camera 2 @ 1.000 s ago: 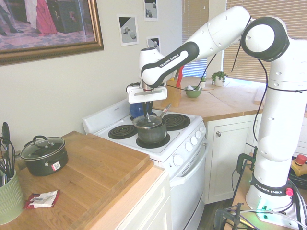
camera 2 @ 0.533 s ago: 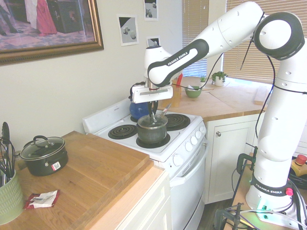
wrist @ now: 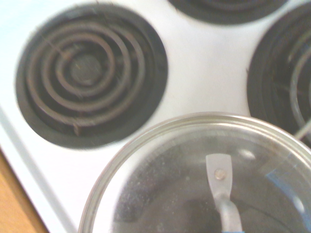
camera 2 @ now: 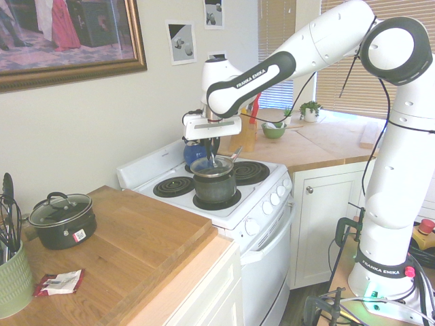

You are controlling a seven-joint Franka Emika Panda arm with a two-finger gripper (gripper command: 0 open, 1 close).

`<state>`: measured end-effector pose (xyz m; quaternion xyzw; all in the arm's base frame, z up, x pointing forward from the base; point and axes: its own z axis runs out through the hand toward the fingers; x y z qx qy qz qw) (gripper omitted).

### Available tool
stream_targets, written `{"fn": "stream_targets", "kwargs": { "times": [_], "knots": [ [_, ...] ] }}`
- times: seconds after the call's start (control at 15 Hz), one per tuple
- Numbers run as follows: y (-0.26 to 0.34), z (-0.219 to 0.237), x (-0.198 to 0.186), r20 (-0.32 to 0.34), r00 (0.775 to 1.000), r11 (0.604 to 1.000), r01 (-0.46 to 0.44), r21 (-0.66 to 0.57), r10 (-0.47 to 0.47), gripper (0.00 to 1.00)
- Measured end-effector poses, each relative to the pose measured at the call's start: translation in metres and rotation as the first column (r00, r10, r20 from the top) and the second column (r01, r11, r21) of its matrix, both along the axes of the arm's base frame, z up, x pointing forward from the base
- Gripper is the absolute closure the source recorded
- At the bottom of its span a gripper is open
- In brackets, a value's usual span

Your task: Cover the lid of the pot

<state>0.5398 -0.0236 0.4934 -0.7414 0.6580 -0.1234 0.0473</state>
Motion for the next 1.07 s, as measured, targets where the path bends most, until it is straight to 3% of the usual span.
{"fn": "stream_targets", "kwargs": {
  "times": [0.4, 1.07],
  "knots": [
    [-0.005, -0.037, 0.023, -0.055, 0.998, 1.000, 0.016, 0.004, -0.015, 1.00],
    [-0.008, -0.038, 0.026, -0.056, 0.998, 1.000, 0.021, 0.004, -0.020, 1.00]
  ]
}}
